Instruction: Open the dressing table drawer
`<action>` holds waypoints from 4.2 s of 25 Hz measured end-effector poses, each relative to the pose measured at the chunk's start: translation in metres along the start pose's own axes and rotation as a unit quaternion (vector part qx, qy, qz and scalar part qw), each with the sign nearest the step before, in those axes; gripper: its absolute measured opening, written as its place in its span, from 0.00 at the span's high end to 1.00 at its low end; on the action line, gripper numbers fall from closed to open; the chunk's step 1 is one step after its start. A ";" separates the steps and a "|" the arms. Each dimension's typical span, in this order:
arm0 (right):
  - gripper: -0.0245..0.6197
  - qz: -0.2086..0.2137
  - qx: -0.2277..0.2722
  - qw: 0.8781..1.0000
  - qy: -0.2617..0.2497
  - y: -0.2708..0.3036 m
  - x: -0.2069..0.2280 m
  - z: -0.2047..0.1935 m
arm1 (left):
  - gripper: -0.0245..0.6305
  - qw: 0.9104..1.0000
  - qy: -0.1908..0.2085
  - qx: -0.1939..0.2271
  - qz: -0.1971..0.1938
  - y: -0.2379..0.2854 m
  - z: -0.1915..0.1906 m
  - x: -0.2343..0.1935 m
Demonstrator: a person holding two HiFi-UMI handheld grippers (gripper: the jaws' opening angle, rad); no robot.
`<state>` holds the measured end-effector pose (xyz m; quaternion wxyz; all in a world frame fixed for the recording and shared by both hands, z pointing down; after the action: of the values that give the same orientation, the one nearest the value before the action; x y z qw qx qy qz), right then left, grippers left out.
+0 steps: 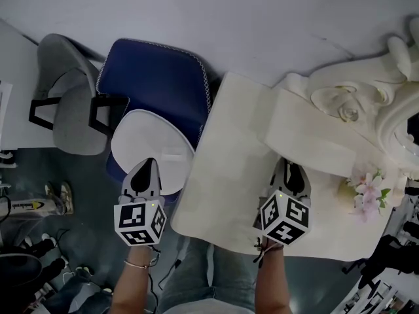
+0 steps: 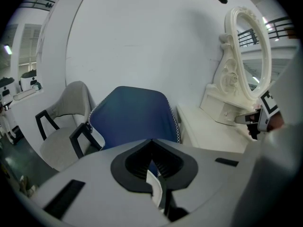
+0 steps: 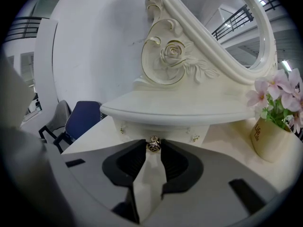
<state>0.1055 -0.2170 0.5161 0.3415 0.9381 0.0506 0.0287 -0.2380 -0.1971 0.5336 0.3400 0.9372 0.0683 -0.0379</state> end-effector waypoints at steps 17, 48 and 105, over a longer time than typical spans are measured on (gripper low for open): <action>0.80 -0.008 0.004 1.000 0.000 0.000 -0.001 0.000 | 0.93 1.000 -0.006 0.000 0.005 -0.009 -0.006 -0.004; 0.80 0.000 0.003 1.000 0.011 -0.013 -0.004 -0.011 | 0.93 1.000 -0.008 0.003 0.002 -0.024 -0.012 -0.001; 0.80 0.015 0.002 1.000 0.014 -0.041 -0.005 -0.038 | 0.93 1.000 -0.002 0.008 0.003 -0.051 -0.031 0.010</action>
<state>0.0940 -0.1619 0.5188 0.3386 0.9388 0.0416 0.0471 -0.2350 -0.1374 0.5243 0.3332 0.9398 0.0641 -0.0396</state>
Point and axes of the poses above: the fingertips, and each gripper's own axes: y forward along the fingers, x to its right, z out of its top, the point moved 6 cm from there along -y, backward along the fingers, and after that the axes turned 4 degrees about -x, right-handed, at the moved point
